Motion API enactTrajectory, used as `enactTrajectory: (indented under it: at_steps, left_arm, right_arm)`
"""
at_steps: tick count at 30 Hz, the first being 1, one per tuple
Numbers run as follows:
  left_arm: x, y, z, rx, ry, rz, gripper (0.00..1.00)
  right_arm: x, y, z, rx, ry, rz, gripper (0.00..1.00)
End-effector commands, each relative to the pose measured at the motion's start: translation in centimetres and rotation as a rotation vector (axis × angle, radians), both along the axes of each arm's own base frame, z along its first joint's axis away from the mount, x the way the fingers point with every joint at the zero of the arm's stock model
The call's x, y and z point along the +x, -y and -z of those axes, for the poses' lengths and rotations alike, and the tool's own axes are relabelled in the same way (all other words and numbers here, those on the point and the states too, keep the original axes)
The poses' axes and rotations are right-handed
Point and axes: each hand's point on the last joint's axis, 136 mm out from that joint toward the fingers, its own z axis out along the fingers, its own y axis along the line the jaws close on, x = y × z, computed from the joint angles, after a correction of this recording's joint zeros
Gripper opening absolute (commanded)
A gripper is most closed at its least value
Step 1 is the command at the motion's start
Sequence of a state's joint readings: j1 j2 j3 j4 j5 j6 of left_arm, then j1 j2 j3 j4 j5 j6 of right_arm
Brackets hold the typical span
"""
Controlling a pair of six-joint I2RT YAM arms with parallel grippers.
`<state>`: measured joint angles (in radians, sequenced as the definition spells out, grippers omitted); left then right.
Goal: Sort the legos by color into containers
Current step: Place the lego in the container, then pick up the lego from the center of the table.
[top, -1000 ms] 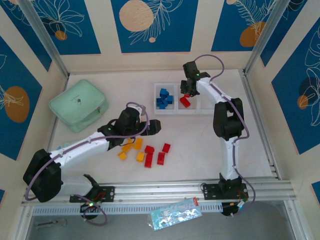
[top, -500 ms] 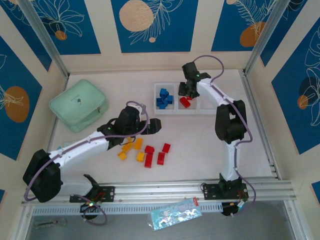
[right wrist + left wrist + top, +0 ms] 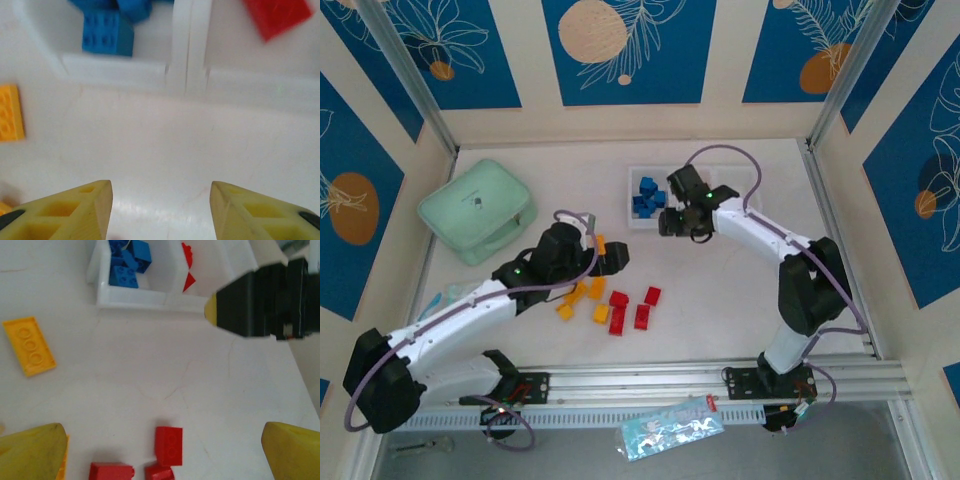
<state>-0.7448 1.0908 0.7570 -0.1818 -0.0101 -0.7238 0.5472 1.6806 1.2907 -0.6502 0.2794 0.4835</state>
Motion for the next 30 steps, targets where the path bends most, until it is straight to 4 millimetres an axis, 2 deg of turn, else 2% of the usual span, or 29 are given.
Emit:
enactTrajectory:
  at_steps: [1, 8, 11, 14, 20, 30]
  left_arm:
    - [-0.9, -1.8, 1.6, 0.061, -0.016, -0.03, 0.99]
    - [-2.3, -3.4, 3.0, 0.074, -0.051, -0.061, 0.99]
    - [-2.6, -3.9, 3.3, 0.074, -0.056, -0.071, 0.99]
    - [-2.9, -4.3, 3.6, 0.067, -0.061, -0.088, 0.99]
    - [-3.2, -4.6, 4.4, 0.065, -0.08, -0.098, 0.99]
    - [-2.7, -3.8, 4.7, 0.068, -0.085, -0.081, 0.99]
  right_arm:
    - [-3.5, -1.5, 0.6, 0.046, -0.044, 0.009, 0.55]
    - [-9.0, -3.5, 2.7, 0.047, -0.119, 0.021, 0.63]
    - [-10.4, -3.3, 4.0, 0.003, -0.139, 0.06, 0.65]
    - [-11.6, -4.0, 5.5, 0.022, -0.181, 0.08, 0.67]
    - [-13.0, -5.5, 7.1, 0.041, -0.223, 0.075, 0.7]
    - [-13.3, -4.6, 9.0, -0.038, -0.248, 0.068, 0.66]
